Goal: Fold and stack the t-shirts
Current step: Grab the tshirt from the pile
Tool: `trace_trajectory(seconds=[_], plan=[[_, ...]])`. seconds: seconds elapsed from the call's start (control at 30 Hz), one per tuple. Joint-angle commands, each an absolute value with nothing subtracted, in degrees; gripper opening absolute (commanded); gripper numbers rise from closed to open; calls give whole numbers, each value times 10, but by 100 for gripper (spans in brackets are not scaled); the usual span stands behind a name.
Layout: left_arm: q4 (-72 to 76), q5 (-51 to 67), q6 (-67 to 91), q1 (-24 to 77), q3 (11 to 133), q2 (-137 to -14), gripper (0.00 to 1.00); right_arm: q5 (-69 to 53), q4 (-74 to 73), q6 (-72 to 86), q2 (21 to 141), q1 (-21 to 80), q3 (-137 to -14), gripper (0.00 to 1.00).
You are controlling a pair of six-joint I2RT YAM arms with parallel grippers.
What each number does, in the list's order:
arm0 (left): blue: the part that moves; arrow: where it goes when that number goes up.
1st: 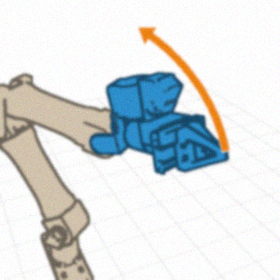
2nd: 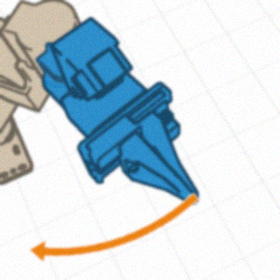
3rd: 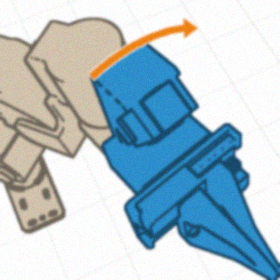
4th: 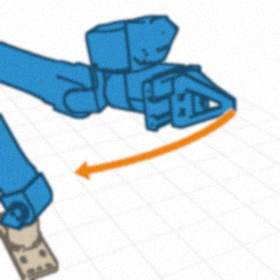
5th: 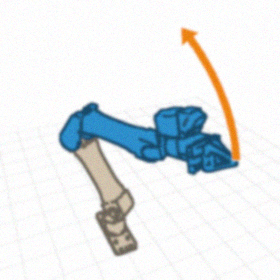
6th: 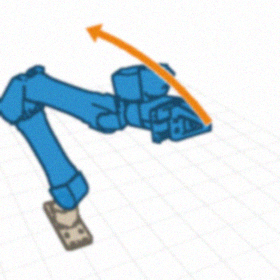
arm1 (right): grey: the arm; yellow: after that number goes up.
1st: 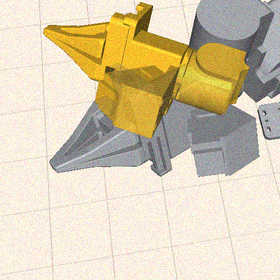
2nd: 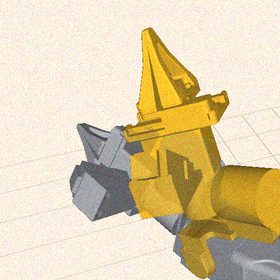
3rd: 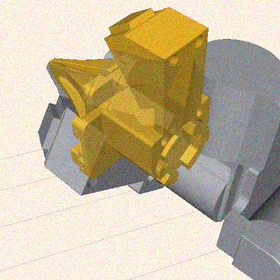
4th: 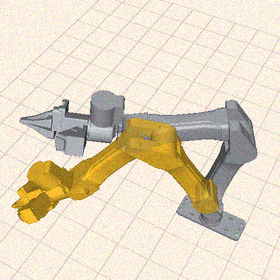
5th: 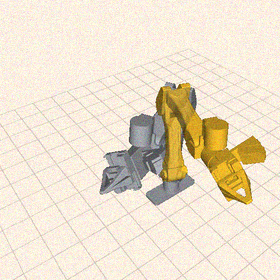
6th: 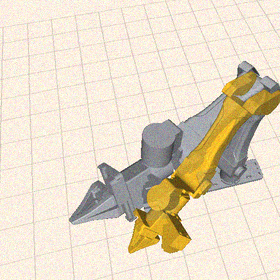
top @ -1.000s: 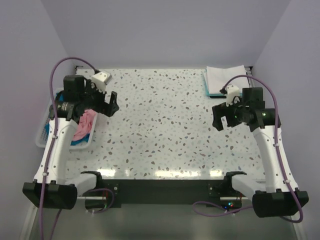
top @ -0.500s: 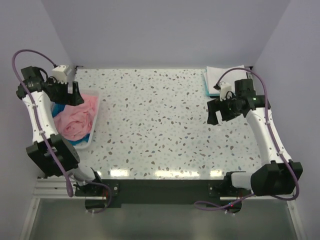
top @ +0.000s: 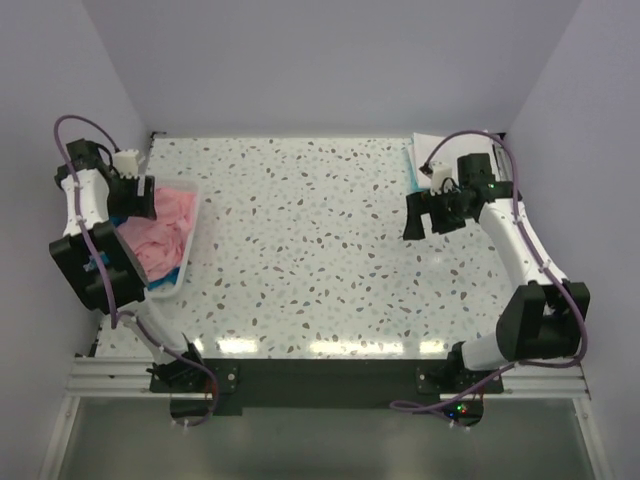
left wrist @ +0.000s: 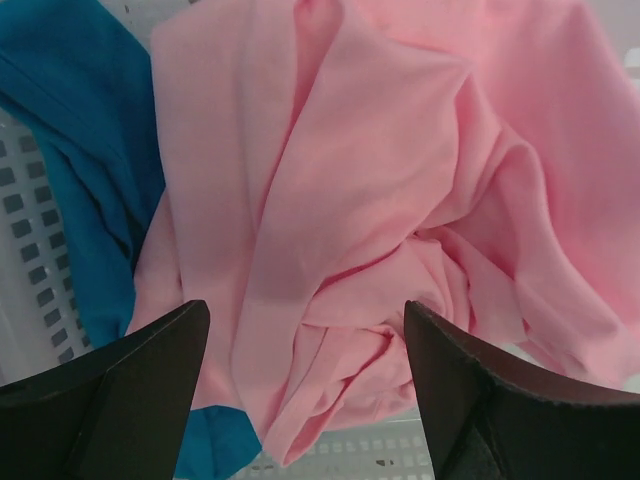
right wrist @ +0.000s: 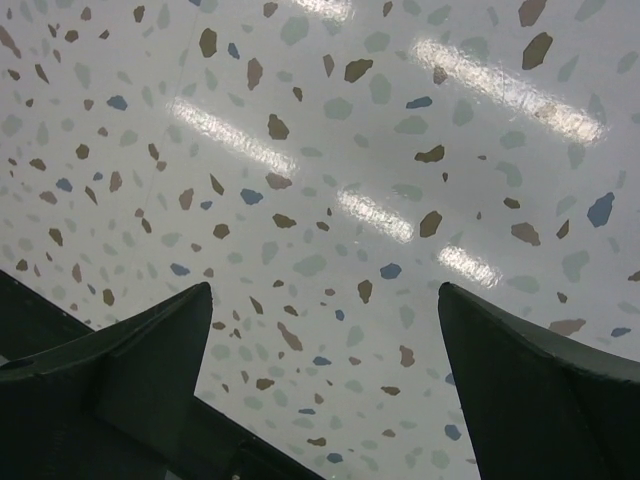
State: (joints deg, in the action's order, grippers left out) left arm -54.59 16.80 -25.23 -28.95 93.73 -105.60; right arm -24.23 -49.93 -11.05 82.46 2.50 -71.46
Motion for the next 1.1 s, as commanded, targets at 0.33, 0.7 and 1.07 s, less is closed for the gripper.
trace_trajectory(seconds=[0.33, 0.7, 1.07], plan=[[-388, 5, -217, -207, 818, -1099, 63, -246, -512, -127, 855, 24, -759, 99], [-423, 83, -199, -210, 908, -948, 0, -231, -537, -141, 823, 23, -796, 98], [-490, 189, -192, -57, 1142, -890, 0, -230, -536, -127, 797, 23, -802, 99]])
